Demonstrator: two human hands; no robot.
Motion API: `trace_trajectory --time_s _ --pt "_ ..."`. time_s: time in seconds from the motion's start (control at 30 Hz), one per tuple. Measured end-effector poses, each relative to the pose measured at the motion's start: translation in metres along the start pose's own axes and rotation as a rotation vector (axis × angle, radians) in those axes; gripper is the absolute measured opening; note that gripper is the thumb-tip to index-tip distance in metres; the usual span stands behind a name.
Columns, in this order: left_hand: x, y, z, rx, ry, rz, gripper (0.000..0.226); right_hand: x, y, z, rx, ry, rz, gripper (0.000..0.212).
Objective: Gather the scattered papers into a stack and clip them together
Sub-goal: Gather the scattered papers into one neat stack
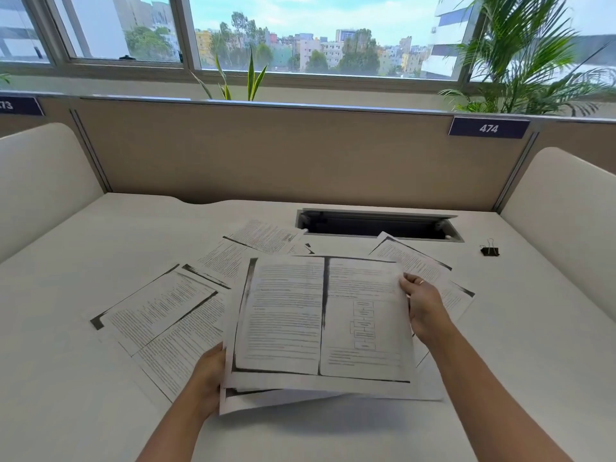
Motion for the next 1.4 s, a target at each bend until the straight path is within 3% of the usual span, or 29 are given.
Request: trace_trajectory --time_s 0.3,0.6,0.83,1.13,1.23,1.4 --pt "-0.003 -0.006 0.010 0.061 0.011 0.038 0.023 0.034 -0.017 0.027 0.092 -0.042 -0.214 0.017" --pt "-0.003 0.006 0.011 -0.018 0.106 0.192 0.029 0.033 0.016 0.020 -0.097 -0.118 -0.246 0.036" --pt "0.000 0.004 0.009 0.011 0.137 0.174 0.017 0.041 0.013 0.024 -0.115 -0.121 -0.236 0.036" --pt "0.006 -0.001 0.011 0.022 0.097 0.053 0.015 0.057 0.006 0.020 -0.212 -0.181 -0.336 0.067" --pt "0.004 0.002 0.011 -0.013 0.060 0.011 0.015 0.061 0.005 0.021 -0.233 -0.118 -0.295 0.061" --pt "0.002 0.006 0.010 -0.053 0.029 -0.023 0.014 0.070 0.002 0.013 -0.311 0.043 -0.182 0.029"
Point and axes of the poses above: each hand's wrist, its own z-axis towards the middle knuckle, its own y-axis out of the palm, x = y × z, the point moved 8 cm from there along z, towards the middle knuckle, and after that the axes turned 11 degrees about x, right-handed, at the moved point
